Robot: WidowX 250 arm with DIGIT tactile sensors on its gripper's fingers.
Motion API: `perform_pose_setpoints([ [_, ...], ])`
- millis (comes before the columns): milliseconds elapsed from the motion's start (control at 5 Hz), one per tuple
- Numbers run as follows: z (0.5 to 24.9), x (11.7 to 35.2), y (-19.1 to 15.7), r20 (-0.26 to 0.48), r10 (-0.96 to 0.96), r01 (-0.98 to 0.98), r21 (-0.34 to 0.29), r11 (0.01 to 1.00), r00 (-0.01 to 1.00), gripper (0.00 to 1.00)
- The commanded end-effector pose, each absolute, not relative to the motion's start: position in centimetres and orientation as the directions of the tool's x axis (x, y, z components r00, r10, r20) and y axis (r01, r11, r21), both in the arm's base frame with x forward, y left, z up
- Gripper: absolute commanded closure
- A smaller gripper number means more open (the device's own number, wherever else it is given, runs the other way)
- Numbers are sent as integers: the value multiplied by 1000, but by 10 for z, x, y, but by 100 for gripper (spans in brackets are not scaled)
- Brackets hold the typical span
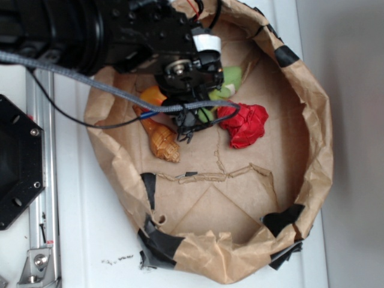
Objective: Grab the yellow duck.
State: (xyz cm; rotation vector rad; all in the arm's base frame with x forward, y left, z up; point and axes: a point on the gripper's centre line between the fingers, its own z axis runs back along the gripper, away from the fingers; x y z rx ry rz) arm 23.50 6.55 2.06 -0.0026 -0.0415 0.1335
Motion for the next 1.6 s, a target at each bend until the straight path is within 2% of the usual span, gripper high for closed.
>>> perform_pose_setpoints([
  [0, 88, 225, 79, 160, 174, -181, 29, 983, 972, 100],
  [200, 123, 225, 82, 225, 219, -216, -38, 976, 949, 100],
  [400, 126, 230, 76, 223, 213, -212, -33, 977, 951, 100],
  [600, 114, 232, 78, 199, 204, -205, -15, 979, 959, 100],
  [800, 107, 233, 78, 178, 173, -176, 2, 984, 969, 0],
  [1000, 98, 234, 79, 166, 170, -174, 6, 985, 971, 0],
  [1400, 73, 219, 79, 42, 147, -146, -5, 989, 988, 0],
])
